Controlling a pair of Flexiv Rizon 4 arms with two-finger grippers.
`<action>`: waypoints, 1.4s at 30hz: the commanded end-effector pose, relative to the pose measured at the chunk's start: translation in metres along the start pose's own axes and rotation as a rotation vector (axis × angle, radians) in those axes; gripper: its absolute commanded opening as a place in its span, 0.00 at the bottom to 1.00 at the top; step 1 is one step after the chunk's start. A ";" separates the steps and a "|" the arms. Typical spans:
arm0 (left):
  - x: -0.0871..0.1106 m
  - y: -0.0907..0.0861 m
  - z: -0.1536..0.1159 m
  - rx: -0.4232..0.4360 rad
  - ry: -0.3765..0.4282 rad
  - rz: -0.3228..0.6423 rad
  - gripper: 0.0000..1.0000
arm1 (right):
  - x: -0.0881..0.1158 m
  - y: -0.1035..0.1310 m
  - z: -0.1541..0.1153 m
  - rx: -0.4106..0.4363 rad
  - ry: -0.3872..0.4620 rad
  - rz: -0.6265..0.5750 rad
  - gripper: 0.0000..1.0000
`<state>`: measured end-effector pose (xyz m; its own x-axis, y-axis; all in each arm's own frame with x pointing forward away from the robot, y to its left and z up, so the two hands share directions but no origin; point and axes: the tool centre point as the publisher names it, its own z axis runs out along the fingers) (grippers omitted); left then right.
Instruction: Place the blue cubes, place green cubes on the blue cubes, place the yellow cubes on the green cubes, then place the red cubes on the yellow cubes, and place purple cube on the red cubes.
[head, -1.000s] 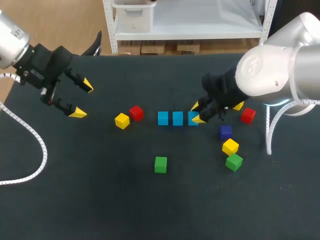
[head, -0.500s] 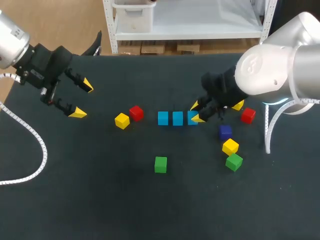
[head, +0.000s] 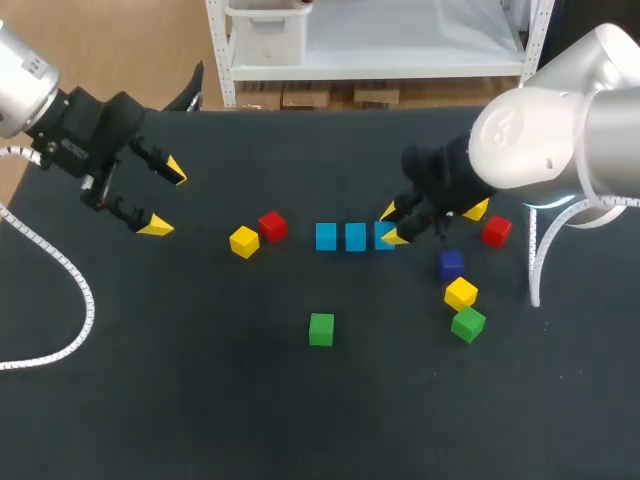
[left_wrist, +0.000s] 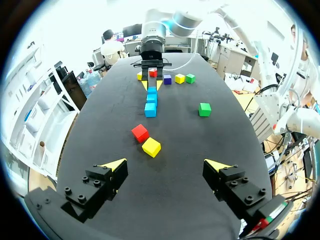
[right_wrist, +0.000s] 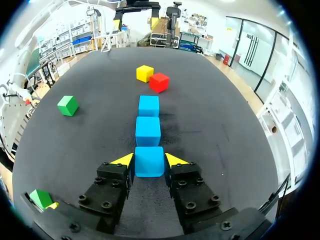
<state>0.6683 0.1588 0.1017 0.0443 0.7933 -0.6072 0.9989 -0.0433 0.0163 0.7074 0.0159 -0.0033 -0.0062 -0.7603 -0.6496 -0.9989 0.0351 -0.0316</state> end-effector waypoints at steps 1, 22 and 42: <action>0.001 0.000 0.000 -0.001 -0.002 0.003 1.00 | 0.001 0.000 -0.001 0.000 -0.001 0.000 0.00; 0.001 0.000 0.000 -0.001 -0.002 0.003 1.00 | 0.002 -0.002 0.001 -0.010 -0.007 -0.001 0.19; 0.001 0.000 0.000 -0.001 -0.002 0.003 1.00 | 0.003 -0.002 0.001 -0.012 0.001 0.001 0.23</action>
<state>0.6683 0.1588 0.1017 0.0443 0.7933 -0.6072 0.9989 -0.0433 0.0163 0.7091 0.0145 -0.0053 -0.0059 -0.7604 -0.6495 -0.9994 0.0272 -0.0228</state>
